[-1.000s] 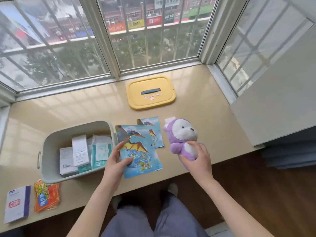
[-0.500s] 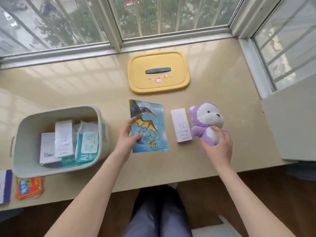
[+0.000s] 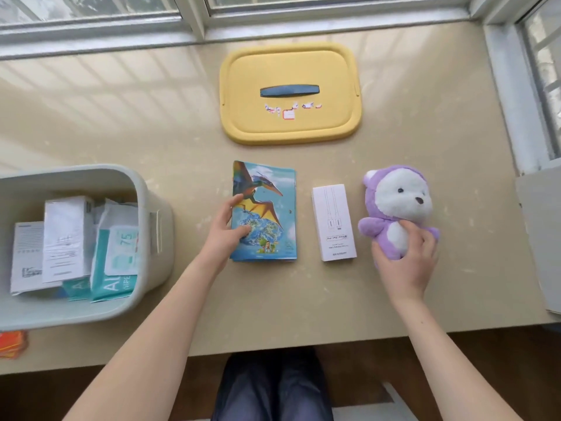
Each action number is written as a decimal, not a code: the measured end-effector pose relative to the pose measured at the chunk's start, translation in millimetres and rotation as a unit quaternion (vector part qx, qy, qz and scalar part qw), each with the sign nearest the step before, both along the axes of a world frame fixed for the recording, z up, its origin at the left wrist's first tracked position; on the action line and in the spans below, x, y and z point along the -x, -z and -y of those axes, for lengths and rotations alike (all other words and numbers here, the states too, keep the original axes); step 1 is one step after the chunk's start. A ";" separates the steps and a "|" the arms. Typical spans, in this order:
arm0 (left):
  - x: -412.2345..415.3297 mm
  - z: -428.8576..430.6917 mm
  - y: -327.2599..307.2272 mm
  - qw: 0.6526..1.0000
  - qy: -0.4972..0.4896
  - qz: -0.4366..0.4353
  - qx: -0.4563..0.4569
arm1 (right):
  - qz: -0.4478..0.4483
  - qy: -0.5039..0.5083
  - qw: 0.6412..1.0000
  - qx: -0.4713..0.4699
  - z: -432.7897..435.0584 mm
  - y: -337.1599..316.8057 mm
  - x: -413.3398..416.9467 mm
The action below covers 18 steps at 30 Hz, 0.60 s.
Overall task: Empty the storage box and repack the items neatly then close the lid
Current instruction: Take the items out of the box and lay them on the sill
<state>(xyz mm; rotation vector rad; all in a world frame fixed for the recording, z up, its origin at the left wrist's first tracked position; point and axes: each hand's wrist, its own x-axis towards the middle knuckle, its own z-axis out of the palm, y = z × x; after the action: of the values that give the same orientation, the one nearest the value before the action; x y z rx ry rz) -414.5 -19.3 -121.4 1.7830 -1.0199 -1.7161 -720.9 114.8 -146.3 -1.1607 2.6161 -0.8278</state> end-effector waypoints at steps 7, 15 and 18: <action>5.2 -1.9 15.7 0.994 0.056 0.079 0.049 | 0.000 -0.006 1.000 0.003 8.1 5.9 3.2; -2.6 -8.4 38.4 0.957 0.141 0.222 0.118 | -0.078 -0.030 0.996 0.015 5.5 18.3 -0.3; -5.7 -11.0 44.9 0.937 0.172 0.269 0.139 | -0.083 -0.023 0.996 0.016 3.8 23.1 -2.6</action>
<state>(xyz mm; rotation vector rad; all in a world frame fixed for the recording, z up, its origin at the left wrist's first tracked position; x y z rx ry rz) -408.8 -8.4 -166.3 2.0113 -1.7972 -1.1776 -718.3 111.0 -169.4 -1.3476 2.7036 -0.7982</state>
